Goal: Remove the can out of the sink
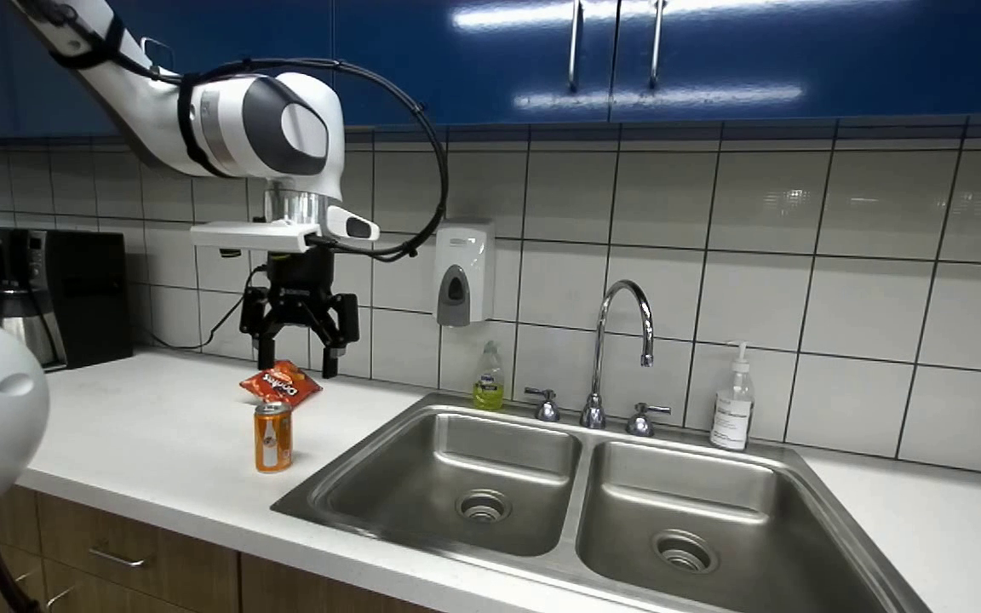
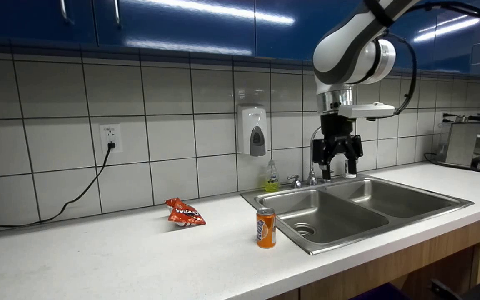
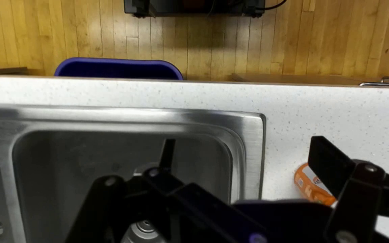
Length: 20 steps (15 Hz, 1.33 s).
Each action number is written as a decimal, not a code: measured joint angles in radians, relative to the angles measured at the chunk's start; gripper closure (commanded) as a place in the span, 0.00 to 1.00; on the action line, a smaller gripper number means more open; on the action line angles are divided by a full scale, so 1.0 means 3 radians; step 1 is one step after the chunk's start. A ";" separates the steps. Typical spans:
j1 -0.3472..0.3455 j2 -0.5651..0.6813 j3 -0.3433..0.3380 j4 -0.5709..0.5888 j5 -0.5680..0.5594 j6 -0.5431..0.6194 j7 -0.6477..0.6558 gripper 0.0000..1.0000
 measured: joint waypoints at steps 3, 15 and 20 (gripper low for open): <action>-0.0118 -0.0260 -0.0089 -0.0179 0.0000 -0.0189 0.0035 0.00; -0.0168 -0.0396 -0.0129 -0.0287 0.0000 -0.0229 0.0040 0.00; -0.0168 -0.0397 -0.0129 -0.0288 -0.0001 -0.0229 0.0040 0.00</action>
